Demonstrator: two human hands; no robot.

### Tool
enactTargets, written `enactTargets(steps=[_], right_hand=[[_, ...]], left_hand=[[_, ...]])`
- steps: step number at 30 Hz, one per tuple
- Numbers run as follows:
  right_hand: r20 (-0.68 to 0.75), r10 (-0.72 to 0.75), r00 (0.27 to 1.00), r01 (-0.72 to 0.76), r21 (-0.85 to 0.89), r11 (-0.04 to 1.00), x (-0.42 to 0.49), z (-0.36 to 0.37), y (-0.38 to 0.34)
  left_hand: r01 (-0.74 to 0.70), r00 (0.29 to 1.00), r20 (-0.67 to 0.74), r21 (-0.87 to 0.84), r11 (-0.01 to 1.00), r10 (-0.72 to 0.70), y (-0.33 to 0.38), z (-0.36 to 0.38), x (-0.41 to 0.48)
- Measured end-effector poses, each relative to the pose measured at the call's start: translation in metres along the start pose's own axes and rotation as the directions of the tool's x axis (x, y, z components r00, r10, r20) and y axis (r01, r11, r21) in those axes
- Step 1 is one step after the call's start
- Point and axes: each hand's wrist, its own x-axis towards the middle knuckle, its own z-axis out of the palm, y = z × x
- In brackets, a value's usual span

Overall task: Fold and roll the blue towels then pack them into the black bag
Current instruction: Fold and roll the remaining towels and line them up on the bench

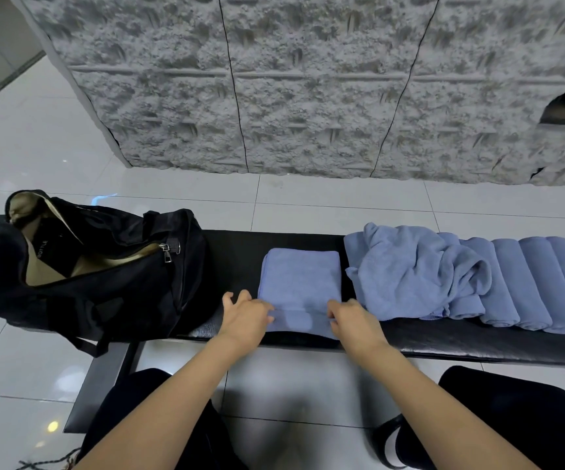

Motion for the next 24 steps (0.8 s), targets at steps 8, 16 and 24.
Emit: enactTargets(steps=[8, 16, 24], right_hand=[[-0.23, -0.213, 0.95, 0.155, -0.249, 0.956, -0.014, 0.024, -0.004], [-0.245, -0.176, 0.953, 0.13, -0.195, 0.972, -0.005, 0.034, 0.004], [-0.066, -0.194, 0.979, 0.186, -0.114, 0.976, -0.017, 0.011, 0.01]], left_hand=[[-0.166, 0.929, -0.329, 0.046, 0.985, 0.172, 0.009, 0.02, -0.004], [-0.093, 0.974, -0.192, 0.138, 0.986, 0.118, 0.011, 0.018, 0.004], [-0.075, 0.997, -0.023, -0.077, 0.994, 0.074, 0.003, 0.007, -0.008]])
